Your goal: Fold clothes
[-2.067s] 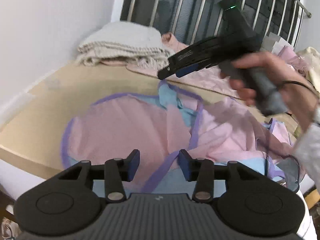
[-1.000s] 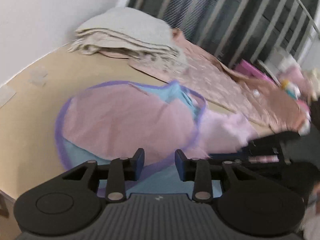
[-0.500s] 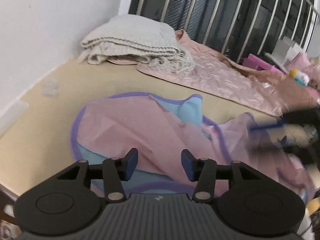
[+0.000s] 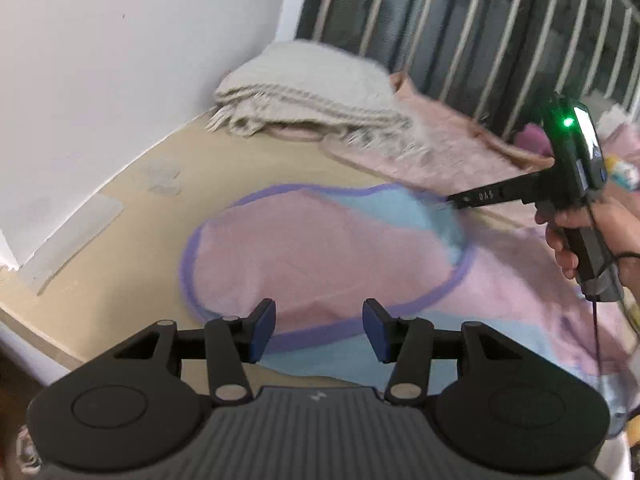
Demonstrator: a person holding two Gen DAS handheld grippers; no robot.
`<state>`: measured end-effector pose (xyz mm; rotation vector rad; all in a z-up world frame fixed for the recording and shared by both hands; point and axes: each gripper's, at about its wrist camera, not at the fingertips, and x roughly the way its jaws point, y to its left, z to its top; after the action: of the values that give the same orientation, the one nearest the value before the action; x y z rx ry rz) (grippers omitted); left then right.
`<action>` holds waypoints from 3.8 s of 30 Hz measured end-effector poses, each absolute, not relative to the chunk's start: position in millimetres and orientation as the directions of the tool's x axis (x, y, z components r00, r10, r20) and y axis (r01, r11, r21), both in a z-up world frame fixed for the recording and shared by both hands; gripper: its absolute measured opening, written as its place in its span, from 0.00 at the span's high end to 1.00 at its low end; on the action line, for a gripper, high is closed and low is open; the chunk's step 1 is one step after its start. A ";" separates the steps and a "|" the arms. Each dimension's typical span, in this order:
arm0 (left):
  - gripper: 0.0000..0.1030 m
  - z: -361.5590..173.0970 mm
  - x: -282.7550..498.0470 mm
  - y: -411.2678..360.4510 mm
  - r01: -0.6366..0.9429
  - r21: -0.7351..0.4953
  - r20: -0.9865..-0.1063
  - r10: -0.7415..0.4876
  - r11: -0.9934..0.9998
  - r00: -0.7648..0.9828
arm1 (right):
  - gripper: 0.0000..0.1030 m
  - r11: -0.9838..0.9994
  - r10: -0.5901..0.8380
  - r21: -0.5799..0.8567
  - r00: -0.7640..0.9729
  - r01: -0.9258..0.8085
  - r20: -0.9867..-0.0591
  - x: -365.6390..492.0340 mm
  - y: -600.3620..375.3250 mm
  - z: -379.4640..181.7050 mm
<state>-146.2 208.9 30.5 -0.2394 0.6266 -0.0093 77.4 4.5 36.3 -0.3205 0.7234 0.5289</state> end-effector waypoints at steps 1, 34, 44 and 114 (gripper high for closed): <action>0.52 31.8 -148.9 209.9 -0.053 -0.236 -0.572 -0.095 0.970 0.815 | 0.76 0.804 0.402 -0.062 0.617 -0.592 -0.677 68.8 -5.4 46.5; 0.52 45.1 -146.3 179.8 0.201 -0.249 -0.532 -0.307 0.947 0.789 | 0.66 0.659 0.606 0.044 0.496 -0.751 -0.622 -98.7 -104.7 52.9; 0.69 20.1 -127.5 170.2 0.249 -0.273 -0.619 -0.368 0.929 0.694 | 0.76 0.868 0.404 0.053 0.639 -0.494 -0.654 -122.0 -178.3 13.4; 0.99 41.8 -143.8 111.0 0.137 -0.259 -0.592 -0.270 0.956 0.759 | 0.98 0.752 0.600 0.190 0.537 -0.631 -0.594 -155.5 -196.3 32.3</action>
<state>-143.8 111.0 41.8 -0.2053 0.6741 -0.2234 -155.5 -196.3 32.3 -0.0487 0.6874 0.7326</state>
